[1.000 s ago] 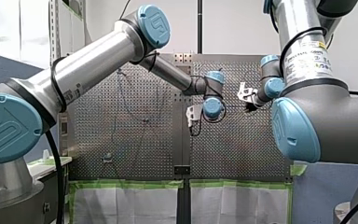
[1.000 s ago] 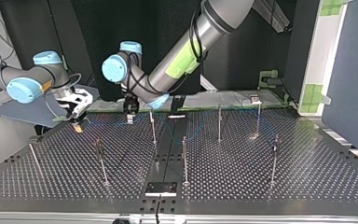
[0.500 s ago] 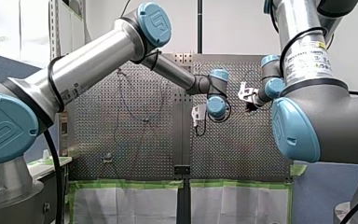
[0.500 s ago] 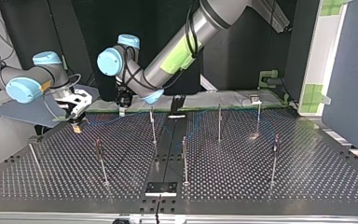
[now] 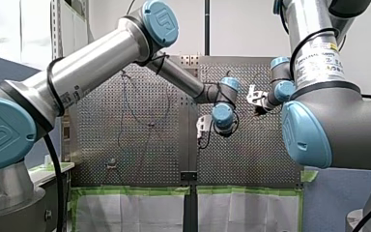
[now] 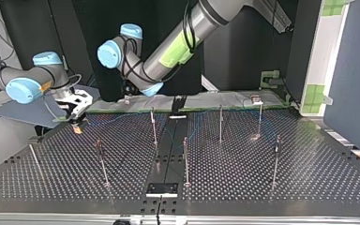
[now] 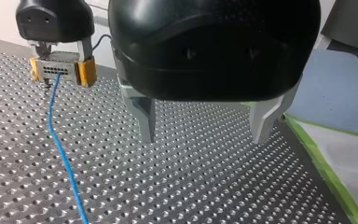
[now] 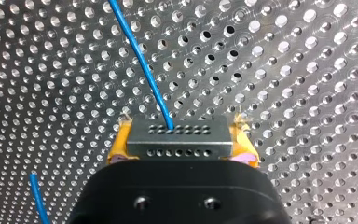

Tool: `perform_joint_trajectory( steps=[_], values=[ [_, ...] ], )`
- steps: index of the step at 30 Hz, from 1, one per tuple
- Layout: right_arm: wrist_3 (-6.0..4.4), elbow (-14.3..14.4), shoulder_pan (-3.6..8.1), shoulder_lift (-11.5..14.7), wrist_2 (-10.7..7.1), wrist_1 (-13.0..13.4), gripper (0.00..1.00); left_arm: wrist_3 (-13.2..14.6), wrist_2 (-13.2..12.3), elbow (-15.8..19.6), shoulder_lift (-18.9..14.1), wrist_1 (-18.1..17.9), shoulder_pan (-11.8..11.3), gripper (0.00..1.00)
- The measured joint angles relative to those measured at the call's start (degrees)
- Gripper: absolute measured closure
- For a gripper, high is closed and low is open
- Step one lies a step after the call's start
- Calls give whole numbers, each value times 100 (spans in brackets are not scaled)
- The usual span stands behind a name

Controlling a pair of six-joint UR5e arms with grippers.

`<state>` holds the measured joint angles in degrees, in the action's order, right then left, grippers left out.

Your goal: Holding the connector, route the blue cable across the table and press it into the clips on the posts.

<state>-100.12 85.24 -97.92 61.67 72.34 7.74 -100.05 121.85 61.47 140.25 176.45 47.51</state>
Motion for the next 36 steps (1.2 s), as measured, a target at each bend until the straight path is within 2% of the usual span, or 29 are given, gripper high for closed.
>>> perform_joint_trajectory(
  steps=[13,22,26,33,36],
  values=[
    [13,1,2,0,0,5,100,-375,612,-100,-22,-515,246,0],
    [19,3,-3,0,0,8,100,-405,1025,-102,-6,-964,188,0],
    [23,2,-3,0,0,9,100,-430,1043,-102,-3,-1146,112,0],
    [26,0,-8,0,0,6,100,-553,784,-179,88,-1460,28,0],
    [27,0,-11,0,0,2,100,-570,735,-287,200,-1469,9,0]
  ],
)
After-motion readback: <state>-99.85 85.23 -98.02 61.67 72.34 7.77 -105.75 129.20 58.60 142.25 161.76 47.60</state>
